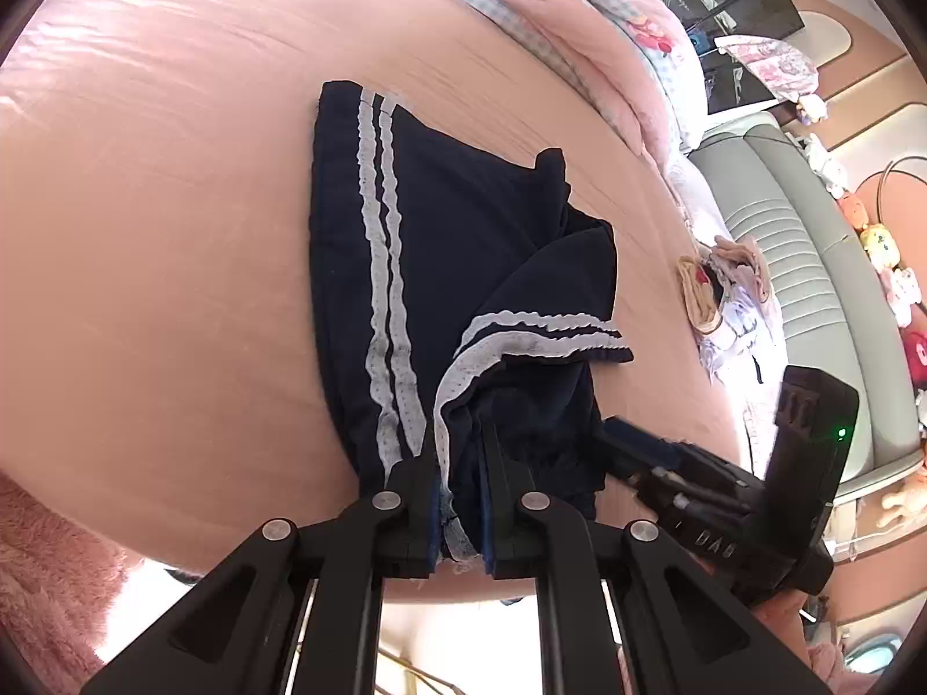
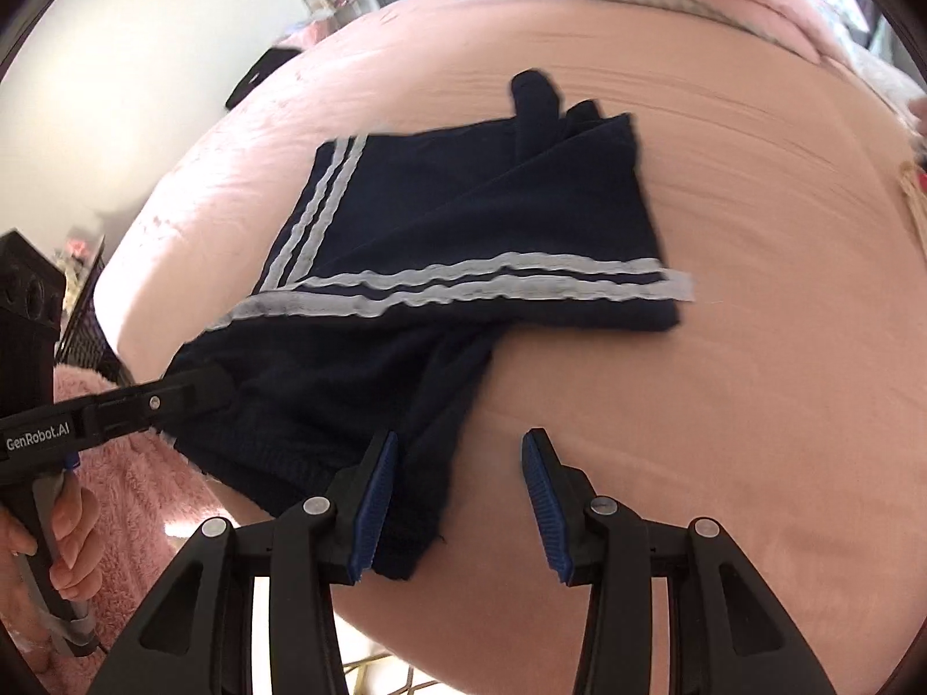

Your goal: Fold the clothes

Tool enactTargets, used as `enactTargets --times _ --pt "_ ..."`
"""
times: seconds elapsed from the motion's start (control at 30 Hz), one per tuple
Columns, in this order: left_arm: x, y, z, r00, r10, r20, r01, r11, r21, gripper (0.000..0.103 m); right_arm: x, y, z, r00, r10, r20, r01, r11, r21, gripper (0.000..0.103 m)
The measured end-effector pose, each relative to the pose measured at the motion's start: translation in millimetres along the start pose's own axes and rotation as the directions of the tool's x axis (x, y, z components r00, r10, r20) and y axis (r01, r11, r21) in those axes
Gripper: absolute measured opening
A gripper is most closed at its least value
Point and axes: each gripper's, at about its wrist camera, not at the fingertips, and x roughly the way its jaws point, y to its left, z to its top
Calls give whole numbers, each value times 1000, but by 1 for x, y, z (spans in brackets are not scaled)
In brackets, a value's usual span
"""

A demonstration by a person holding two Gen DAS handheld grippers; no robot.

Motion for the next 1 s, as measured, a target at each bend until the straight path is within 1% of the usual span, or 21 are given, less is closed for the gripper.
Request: enactTargets --times 0.07,0.1,0.13,0.2,0.37,0.4,0.43,0.5,0.57,0.63,0.7,0.73,0.8,0.83,0.87,0.9,0.97,1.0 --pt "2 -4 0 1000 16 -1 -16 1000 3 8 -7 -6 -3 999 -7 40 5 999 38 44" --pt "3 -1 -2 1000 31 -6 -31 1000 -1 8 -10 -8 -4 997 -2 82 -4 997 75 44" --pt "4 2 -4 999 47 -13 -47 999 -5 8 -7 -7 -4 997 3 74 -9 998 70 44" --pt "10 9 -8 995 87 -46 -88 996 -15 10 13 -1 -6 999 -39 -25 40 999 5 44" --pt "7 12 -11 992 108 -65 -110 994 -24 12 8 8 -14 995 -87 -43 83 992 -98 44" --pt "4 9 -10 990 129 -58 -130 991 -19 12 7 9 -16 994 -95 -45 90 990 -113 44" --pt "-4 5 -10 989 145 -39 -145 989 -7 12 3 4 -16 995 -89 -33 86 992 -90 44" --pt "-18 -4 -9 984 177 1 -177 984 19 15 -7 -6 -17 999 -48 15 48 999 -26 44" --pt "-22 -22 -5 977 209 50 -212 974 84 17 -13 -8 -14 999 -7 54 7 1000 -5 44" --pt "-24 -38 -3 967 236 91 -248 957 152 18 -16 -3 -15 997 11 78 -10 1000 -23 44" --pt "-20 -44 -1 953 288 96 -302 937 177 18 -5 8 -11 999 11 51 -8 999 -52 44" --pt "-16 -43 -1 950 304 64 -311 935 170 18 2 12 -11 999 9 31 -7 998 -67 44" --pt "-3 -32 0 951 310 -22 -305 944 127 19 17 21 -17 1000 -4 -24 2 994 -112 44" --pt "2 -23 -3 946 318 -60 -311 944 106 20 21 24 -20 999 -37 -32 31 988 -154 44" --pt "2 -12 -5 941 329 -80 -322 942 90 24 20 28 -22 998 -60 -21 55 979 -195 45" --pt "0 -5 -5 946 315 -81 -311 948 60 35 20 28 -21 997 -68 -27 61 979 -197 49" --pt "-5 8 -6 955 287 -79 -287 958 3 40 18 26 -19 996 -81 -39 72 978 -198 51" --pt "-10 9 -4 959 275 -67 -276 961 -11 41 17 23 -18 997 -71 -40 62 981 -182 51"
